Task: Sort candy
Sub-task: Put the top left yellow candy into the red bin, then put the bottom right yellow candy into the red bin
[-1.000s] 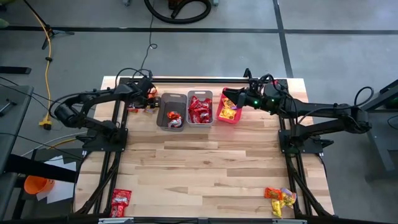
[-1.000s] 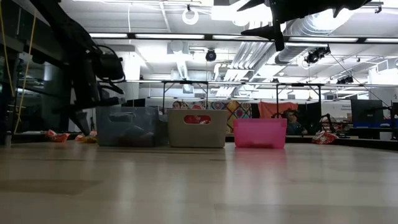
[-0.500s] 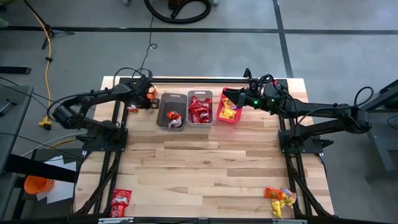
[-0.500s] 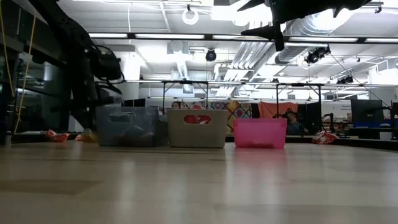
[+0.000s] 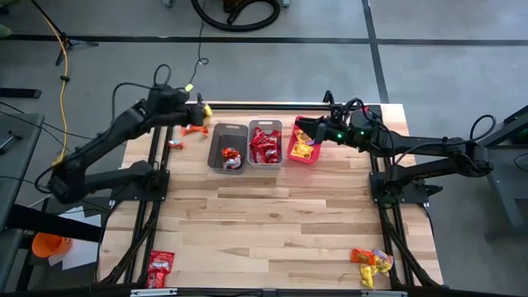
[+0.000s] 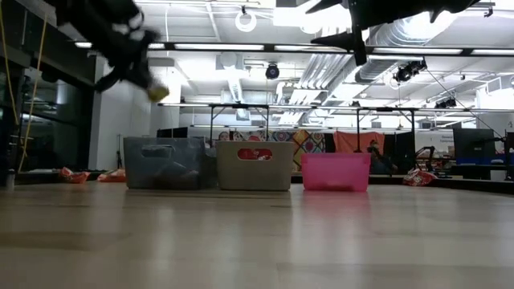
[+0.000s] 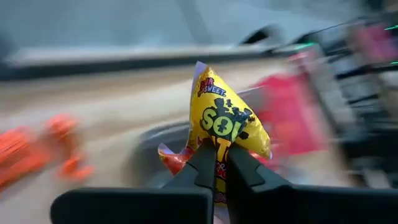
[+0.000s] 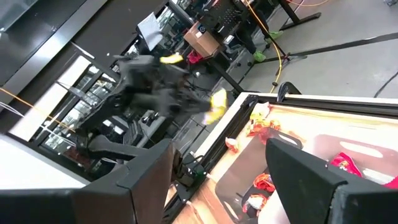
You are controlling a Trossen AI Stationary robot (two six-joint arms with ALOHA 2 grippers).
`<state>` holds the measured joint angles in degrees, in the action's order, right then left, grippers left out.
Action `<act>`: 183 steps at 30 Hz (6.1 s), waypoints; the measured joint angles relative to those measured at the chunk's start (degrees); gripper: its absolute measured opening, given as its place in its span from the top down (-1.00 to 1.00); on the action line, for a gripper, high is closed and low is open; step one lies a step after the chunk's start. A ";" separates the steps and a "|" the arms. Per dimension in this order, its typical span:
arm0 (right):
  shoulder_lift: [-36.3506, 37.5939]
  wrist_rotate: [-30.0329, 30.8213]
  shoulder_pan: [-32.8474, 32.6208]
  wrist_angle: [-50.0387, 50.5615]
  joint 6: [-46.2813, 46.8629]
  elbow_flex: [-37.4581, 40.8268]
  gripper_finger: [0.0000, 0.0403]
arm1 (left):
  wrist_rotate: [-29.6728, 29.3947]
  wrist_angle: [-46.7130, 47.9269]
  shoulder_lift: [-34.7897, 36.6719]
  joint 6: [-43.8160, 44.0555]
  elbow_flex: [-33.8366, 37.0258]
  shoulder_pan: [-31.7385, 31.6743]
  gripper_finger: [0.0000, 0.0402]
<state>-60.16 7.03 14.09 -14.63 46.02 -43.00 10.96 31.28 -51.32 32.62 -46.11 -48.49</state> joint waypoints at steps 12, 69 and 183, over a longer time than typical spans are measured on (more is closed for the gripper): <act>0.02 -5.31 0.00 -4.01 -0.02 0.00 -0.25 | -7.56 -30.26 2.96 1.69 3.63 30.02 1.00; 13.00 -6.75 1.79 -4.74 -12.02 0.00 -0.25 | -3.47 -22.69 -64.48 -4.77 -48.82 29.13 -0.08; -9.81 7.77 -10.82 31.78 -16.40 -9.11 0.95 | -19.45 -49.12 6.35 0.18 15.37 43.67 -0.06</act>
<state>-69.97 14.80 3.27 17.15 29.62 -52.12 -8.49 -17.84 -44.97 32.80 -30.74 -4.82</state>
